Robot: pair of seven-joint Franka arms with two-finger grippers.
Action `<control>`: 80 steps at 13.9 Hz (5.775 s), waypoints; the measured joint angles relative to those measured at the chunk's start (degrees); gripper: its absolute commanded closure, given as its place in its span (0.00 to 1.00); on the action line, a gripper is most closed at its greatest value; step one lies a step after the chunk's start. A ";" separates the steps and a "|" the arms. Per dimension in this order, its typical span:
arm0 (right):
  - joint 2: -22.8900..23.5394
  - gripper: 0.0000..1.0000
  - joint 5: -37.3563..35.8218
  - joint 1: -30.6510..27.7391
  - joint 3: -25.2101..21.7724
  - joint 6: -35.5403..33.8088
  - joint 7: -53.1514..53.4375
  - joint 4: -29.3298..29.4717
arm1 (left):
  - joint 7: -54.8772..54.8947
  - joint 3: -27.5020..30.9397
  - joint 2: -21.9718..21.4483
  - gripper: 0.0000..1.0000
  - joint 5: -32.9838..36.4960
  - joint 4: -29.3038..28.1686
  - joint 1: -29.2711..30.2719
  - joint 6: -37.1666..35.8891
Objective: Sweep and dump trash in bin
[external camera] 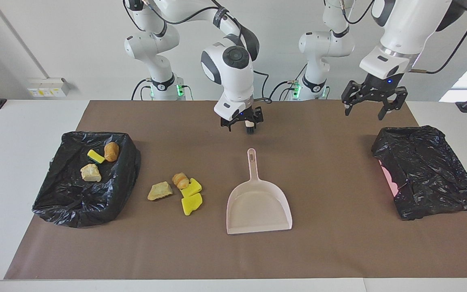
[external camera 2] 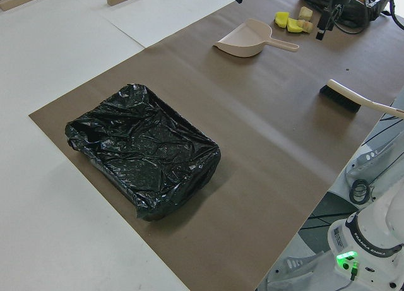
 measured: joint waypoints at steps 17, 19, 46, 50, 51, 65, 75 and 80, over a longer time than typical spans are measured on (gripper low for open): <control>-16.20 0.00 11.09 20.03 0.07 17.20 10.39 -34.52 | -30.74 -0.15 20.97 0.00 5.34 -8.27 -22.57 28.08; -16.34 0.00 11.09 20.58 0.08 18.15 10.39 -35.21 | -31.51 -0.13 22.02 0.00 5.36 -7.84 -22.94 28.64; -25.05 1.00 0.69 -4.11 -1.29 -0.72 -2.74 -28.45 | 7.81 1.30 16.27 1.00 5.36 -6.43 -18.23 14.85; -22.38 1.00 -4.40 -14.93 -1.31 -0.79 -9.46 -25.50 | 27.72 1.26 16.27 1.00 5.38 -6.81 -17.40 14.71; -20.92 1.00 -5.53 -17.50 -1.29 -0.78 -11.48 -24.06 | 34.05 1.26 16.27 1.00 5.38 -6.83 -17.39 14.77; 10.30 1.00 -25.51 -29.22 -0.95 -9.87 -29.50 7.63 | 46.21 1.05 16.51 1.00 5.38 -10.06 -17.38 17.82; 11.97 1.00 -14.51 -23.69 -0.74 -10.65 -28.66 8.01 | 46.20 0.56 13.11 1.00 5.38 -15.94 -18.25 19.78; 12.65 1.00 -5.79 -20.42 -0.68 -9.84 -23.48 8.34 | 46.20 0.57 12.73 1.00 5.38 -16.70 -18.25 20.41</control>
